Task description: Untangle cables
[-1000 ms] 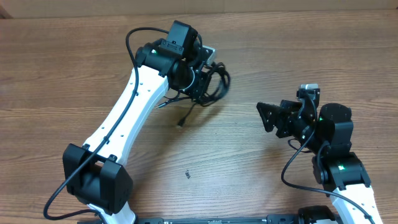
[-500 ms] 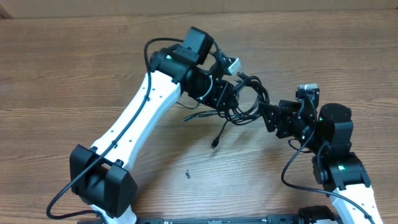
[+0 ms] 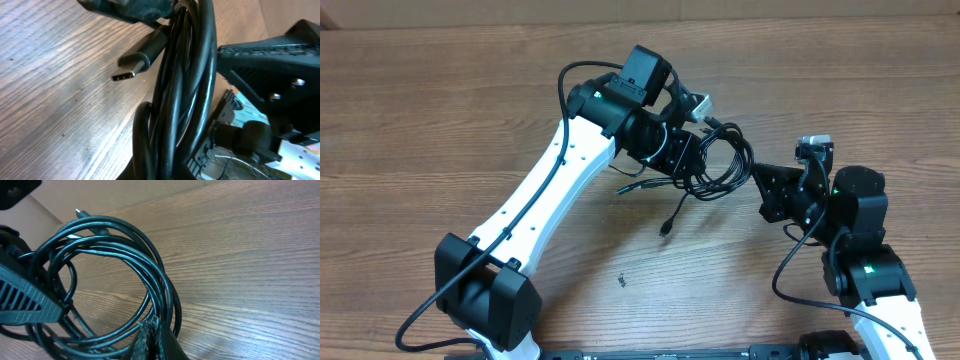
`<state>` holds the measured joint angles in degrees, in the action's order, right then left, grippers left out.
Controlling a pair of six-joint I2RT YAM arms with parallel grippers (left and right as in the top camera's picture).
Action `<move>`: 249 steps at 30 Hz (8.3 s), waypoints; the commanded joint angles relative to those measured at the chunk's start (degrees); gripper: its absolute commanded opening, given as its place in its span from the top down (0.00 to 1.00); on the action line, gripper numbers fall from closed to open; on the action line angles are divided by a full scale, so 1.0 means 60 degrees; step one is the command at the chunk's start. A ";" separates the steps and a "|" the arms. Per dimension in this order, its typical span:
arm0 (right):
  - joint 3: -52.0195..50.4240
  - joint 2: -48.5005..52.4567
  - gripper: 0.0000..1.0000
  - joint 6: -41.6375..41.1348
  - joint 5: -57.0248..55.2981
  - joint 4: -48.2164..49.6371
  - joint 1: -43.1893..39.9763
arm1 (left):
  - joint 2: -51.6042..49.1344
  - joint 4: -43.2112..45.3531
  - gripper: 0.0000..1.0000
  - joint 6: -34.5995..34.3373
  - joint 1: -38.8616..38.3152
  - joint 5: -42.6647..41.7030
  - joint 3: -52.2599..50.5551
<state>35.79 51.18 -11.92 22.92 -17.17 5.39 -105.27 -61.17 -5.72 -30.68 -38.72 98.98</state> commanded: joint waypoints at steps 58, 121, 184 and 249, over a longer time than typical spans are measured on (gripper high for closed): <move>0.0222 0.0000 0.45 0.0576 0.0364 -0.0095 0.0018 | 0.0280 0.0386 0.96 -0.0372 0.0484 0.0015 0.0153; 0.0222 0.0000 0.96 -0.5708 0.4444 0.4524 0.0018 | 0.0280 0.1807 0.96 -0.3377 0.3960 -0.4353 0.0153; 0.0219 0.0018 0.96 -0.3927 0.2375 0.1632 0.0015 | 0.0280 0.0827 0.96 -0.1341 0.4011 -0.5224 0.0153; 0.0219 0.0022 0.04 -0.4288 0.1861 0.1483 0.0018 | 0.0277 -0.0302 0.96 0.1876 0.2004 -0.5734 0.0153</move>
<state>35.97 51.70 -37.52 34.50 -8.64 5.61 -105.27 -63.00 4.54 -17.28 -72.90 98.98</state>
